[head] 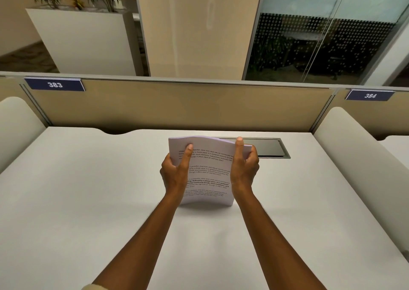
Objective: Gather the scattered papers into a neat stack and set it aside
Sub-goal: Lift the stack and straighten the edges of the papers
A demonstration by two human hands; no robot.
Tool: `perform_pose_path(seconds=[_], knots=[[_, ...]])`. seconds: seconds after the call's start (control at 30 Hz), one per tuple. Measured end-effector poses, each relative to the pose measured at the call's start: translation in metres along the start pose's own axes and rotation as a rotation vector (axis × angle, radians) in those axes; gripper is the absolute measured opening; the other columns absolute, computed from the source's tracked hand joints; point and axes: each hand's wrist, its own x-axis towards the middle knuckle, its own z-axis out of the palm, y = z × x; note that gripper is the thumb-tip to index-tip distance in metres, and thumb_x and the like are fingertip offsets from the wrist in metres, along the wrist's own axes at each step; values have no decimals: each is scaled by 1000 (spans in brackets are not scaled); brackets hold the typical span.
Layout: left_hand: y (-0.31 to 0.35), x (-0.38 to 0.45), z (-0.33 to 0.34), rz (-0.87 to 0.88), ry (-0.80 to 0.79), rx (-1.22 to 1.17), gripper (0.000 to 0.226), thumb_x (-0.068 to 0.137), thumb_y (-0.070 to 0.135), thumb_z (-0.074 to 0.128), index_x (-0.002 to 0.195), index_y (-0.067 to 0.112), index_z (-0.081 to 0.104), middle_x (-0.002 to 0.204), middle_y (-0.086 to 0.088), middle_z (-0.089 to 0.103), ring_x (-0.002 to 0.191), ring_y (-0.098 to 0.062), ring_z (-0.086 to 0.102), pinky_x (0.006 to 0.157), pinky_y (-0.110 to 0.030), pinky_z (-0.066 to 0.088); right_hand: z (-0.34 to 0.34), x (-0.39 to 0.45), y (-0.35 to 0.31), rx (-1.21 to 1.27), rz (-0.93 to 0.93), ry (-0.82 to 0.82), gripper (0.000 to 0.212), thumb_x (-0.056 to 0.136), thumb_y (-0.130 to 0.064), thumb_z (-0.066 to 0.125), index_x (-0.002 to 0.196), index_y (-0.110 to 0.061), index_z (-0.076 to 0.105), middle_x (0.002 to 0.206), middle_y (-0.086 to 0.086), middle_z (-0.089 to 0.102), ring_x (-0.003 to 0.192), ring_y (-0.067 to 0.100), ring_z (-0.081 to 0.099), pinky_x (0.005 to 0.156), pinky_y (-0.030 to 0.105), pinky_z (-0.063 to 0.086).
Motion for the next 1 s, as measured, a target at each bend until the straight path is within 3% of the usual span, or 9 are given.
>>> perform_pose_path(seconds=[0.1, 0.23, 0.43, 0.63, 0.73, 0.83, 1.0], knots=[[-7, 0, -1, -22, -9, 2, 60, 72, 69, 61, 104, 19, 65, 95, 1, 71, 83, -18, 69, 62, -26, 54, 1, 1, -2, 1, 15, 5, 46, 84, -71, 43, 77, -26, 48, 81, 2, 65, 77, 21, 66, 64, 34, 57], [-11, 2, -3, -28, -57, -19, 61, 70, 69, 64, 109, 22, 65, 98, 2, 72, 86, -18, 70, 65, -29, 59, -2, 0, -5, 24, 7, -4, 42, 91, -64, 44, 79, -24, 47, 80, 1, 64, 72, 16, 64, 55, 21, 48], [-36, 8, -12, 26, -184, 17, 41, 81, 35, 75, 118, 23, 61, 108, 2, 70, 95, -20, 68, 73, -34, 61, -2, -1, -6, 26, 18, -22, 45, 91, -66, 42, 83, -22, 50, 80, -1, 65, 70, 11, 63, 50, 13, 43], [-70, 11, -18, -12, -244, 72, 42, 88, 14, 68, 128, 17, 54, 118, -2, 66, 108, -25, 63, 90, -46, 57, -4, 0, 3, 59, 26, -139, 52, 89, -66, 44, 105, -17, 51, 87, -1, 66, 75, 12, 66, 52, 14, 48], [-78, 9, -21, -20, -260, 75, 43, 91, 9, 63, 132, 14, 51, 121, -4, 64, 111, -26, 61, 92, -40, 55, -10, -3, 27, 39, 20, -303, 43, 91, -51, 56, 119, -20, 44, 101, -5, 64, 90, 12, 66, 62, 15, 53], [-81, 6, -22, -11, -276, 49, 41, 94, 7, 59, 133, 16, 49, 121, -3, 62, 111, -24, 60, 91, -37, 54, -18, -8, 59, -97, 23, -410, 44, 91, -25, 66, 126, -22, 40, 118, -2, 59, 102, 17, 61, 84, 30, 58], [-79, 2, -16, 29, -242, 31, 34, 97, 5, 53, 126, 24, 47, 120, -2, 59, 107, -21, 58, 86, -32, 53, -24, -16, 71, -94, 50, -401, 39, 96, -11, 59, 129, -21, 42, 119, 0, 56, 105, 19, 60, 76, 17, 49]])
